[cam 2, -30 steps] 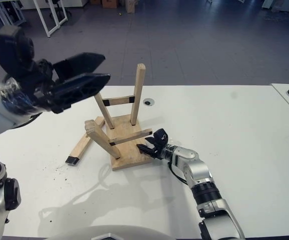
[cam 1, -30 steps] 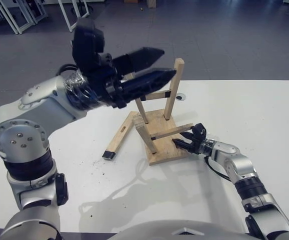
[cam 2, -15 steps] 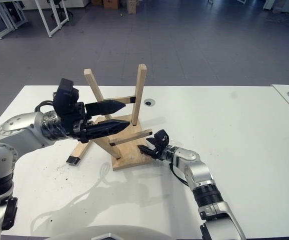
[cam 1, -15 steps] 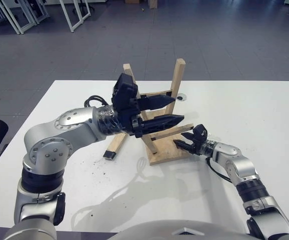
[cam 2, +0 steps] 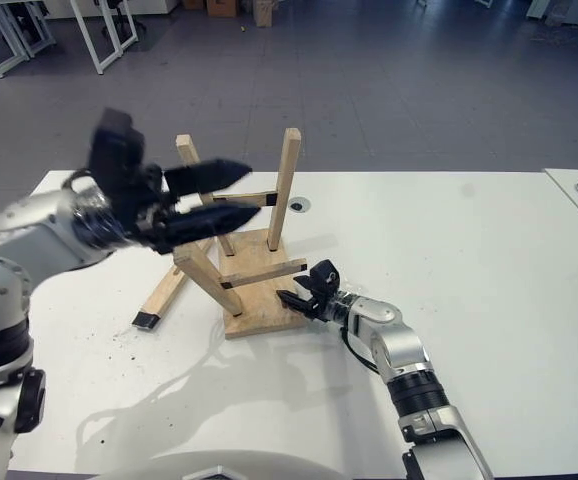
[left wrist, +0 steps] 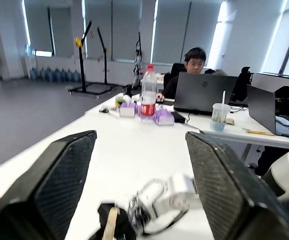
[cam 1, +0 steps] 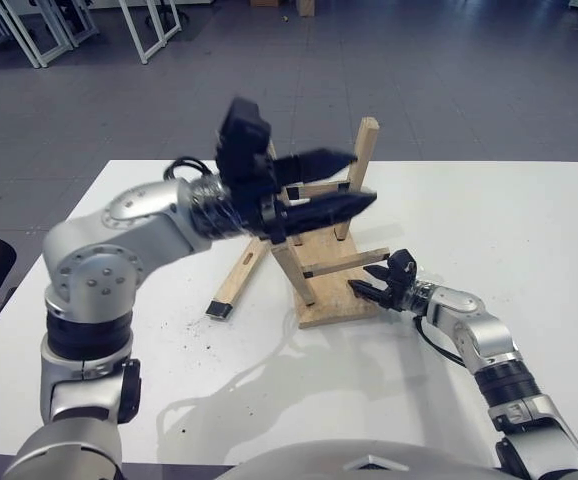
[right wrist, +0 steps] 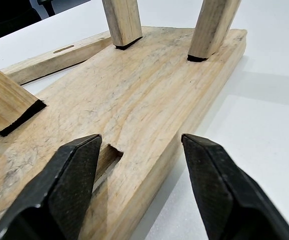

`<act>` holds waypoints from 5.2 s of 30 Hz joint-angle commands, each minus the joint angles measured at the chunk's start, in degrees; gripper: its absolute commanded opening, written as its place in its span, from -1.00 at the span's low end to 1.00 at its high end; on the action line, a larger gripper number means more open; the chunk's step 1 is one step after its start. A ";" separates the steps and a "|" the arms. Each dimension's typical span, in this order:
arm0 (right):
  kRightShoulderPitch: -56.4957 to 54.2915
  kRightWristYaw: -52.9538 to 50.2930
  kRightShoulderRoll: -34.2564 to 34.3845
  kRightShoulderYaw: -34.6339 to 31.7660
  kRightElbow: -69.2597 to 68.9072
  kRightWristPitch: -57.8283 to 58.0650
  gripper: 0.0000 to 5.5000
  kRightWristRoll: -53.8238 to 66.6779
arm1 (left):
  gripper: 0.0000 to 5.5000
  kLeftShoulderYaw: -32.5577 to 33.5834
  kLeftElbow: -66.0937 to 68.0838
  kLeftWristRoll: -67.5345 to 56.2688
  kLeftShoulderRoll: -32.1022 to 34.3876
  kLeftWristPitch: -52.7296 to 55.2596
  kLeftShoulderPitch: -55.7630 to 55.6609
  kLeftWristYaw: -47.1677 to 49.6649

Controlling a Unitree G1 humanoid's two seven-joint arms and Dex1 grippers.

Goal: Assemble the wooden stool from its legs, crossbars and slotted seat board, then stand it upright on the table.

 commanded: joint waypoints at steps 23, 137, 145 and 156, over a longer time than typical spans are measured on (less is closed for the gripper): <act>11.21 -7.04 1.23 -15.18 -12.30 -4.37 0.07 2.69 | 0.20 -0.32 11.13 48.56 -5.44 -25.04 49.49 8.21; -8.04 -4.37 -17.52 -19.32 -43.77 29.29 -0.26 67.42 | 0.14 11.71 -6.11 -19.62 5.11 -4.89 20.96 0.68; -6.14 -10.47 -17.42 -22.58 -39.61 24.51 -0.26 56.39 | 0.16 26.44 14.06 -15.40 11.49 -12.33 10.77 6.04; 4.72 -5.38 -18.72 -5.09 -44.05 17.54 -0.26 24.68 | 0.16 7.30 30.74 41.74 10.03 -35.39 31.59 0.37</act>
